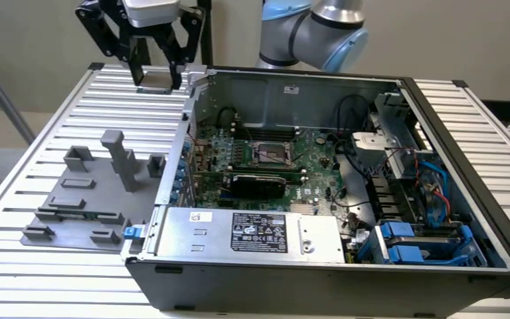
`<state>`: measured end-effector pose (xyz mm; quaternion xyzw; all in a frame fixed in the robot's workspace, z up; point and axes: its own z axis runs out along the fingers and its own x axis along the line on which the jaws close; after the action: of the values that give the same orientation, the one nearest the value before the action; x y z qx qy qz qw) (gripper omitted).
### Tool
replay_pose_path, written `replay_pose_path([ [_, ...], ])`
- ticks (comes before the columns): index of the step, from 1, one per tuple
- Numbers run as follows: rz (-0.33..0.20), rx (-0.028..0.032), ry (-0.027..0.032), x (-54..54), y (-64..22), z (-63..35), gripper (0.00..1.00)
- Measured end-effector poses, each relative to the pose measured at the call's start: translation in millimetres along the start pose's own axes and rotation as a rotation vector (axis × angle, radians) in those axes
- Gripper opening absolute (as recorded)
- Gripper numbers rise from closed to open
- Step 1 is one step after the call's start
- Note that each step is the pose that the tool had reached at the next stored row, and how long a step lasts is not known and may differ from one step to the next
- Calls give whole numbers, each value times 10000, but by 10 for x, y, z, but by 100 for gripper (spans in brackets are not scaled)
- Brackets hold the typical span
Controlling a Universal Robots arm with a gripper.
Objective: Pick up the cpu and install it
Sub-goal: 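Pick up the cpu and move it towards the insertion slot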
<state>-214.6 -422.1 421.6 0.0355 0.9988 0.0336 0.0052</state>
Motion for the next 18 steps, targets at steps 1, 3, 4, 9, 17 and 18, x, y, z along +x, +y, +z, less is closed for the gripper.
replay_pose_path([
  [1,0,0,0,-40,24,9,55],
  [3,0,1,1,-117,82,36,55],
  [4,0,0,0,-150,110,52,55],
  [9,0,0,0,-329,249,150,55],
  [17,0,0,-1,-614,470,312,55],
  [18,0,0,0,-649,497,332,55],
])
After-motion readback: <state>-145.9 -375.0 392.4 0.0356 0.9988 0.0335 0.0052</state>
